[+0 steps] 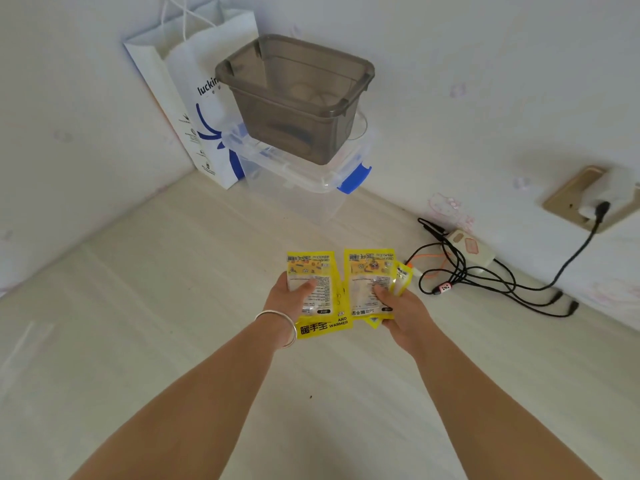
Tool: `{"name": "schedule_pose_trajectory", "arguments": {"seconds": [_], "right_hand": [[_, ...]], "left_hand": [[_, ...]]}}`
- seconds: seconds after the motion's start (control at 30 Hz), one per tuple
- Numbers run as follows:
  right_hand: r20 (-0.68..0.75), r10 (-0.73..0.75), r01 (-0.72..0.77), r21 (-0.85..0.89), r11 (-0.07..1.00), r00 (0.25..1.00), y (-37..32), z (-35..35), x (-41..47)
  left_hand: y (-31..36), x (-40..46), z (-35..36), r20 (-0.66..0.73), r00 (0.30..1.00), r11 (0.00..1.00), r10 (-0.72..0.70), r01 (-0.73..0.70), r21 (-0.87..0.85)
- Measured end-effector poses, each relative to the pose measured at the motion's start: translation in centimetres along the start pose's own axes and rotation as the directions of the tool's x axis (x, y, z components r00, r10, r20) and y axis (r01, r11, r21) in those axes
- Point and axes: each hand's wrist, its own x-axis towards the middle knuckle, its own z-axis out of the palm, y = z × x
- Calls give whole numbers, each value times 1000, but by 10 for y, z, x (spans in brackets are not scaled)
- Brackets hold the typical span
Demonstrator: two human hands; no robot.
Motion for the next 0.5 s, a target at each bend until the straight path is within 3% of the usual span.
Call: {"name": "schedule_pose_trajectory", "arguments": {"seconds": [0.27,0.5], "right_hand": [[-88,-65,73,88,993,994,34,-43,-67],[-333,-78,142,174,974,940,101,-89,-152]], "left_hand": [[-15,-44,15,206,978,992,6,-32,123],[-49,-101,51,444,894,970,-49,-64,236]]}}
